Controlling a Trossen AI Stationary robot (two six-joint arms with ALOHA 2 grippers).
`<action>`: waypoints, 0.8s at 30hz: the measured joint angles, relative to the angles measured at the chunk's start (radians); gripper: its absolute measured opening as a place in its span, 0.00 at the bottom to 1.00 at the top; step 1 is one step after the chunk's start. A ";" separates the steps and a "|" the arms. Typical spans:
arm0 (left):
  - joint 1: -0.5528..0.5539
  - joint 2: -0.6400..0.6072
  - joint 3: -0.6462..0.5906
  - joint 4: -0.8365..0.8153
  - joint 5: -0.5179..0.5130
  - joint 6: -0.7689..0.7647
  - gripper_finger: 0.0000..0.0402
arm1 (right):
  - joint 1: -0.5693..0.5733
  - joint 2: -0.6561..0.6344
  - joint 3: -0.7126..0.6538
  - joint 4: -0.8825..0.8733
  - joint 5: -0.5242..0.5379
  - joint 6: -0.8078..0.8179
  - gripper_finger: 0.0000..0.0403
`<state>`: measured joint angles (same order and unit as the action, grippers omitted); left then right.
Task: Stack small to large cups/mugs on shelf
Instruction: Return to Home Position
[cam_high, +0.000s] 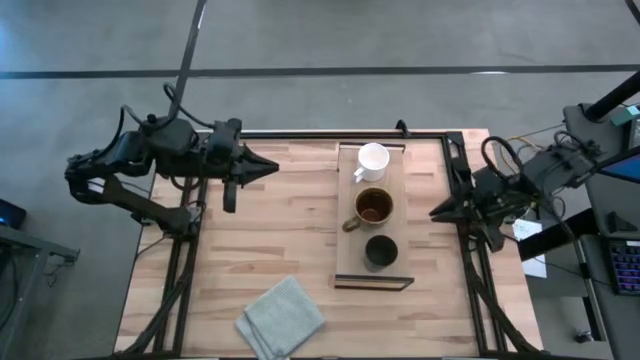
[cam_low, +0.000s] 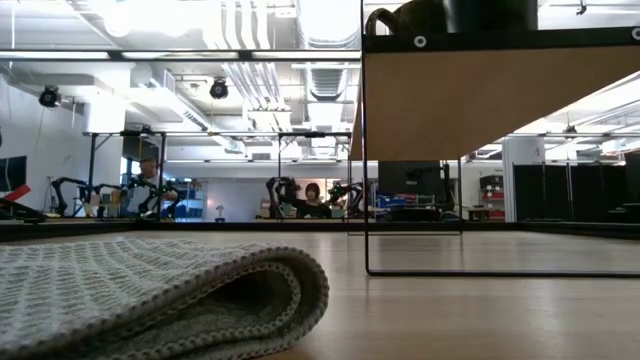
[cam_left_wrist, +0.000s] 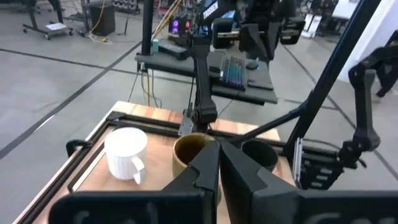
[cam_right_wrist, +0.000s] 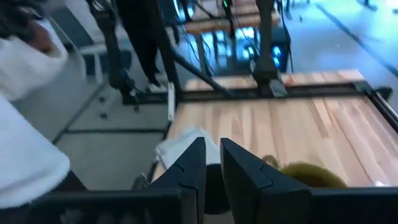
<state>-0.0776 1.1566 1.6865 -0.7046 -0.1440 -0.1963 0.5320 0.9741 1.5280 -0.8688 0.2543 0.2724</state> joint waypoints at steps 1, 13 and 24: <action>0.000 -0.002 -0.004 -0.010 0.000 0.002 0.00 | 0.000 -0.031 -0.047 0.034 0.000 -0.001 0.11; 0.013 -0.015 -0.041 0.012 -0.006 -0.049 0.00 | -0.071 -0.280 -0.600 0.645 0.008 -0.076 0.11; 0.013 -0.008 -0.075 0.044 -0.019 -0.111 0.00 | -0.366 -0.241 -0.638 0.654 -0.197 -0.128 0.11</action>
<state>-0.0650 1.1485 1.6117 -0.6608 -0.1629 -0.3075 0.1656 0.7329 0.8901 -0.2146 0.0570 0.1449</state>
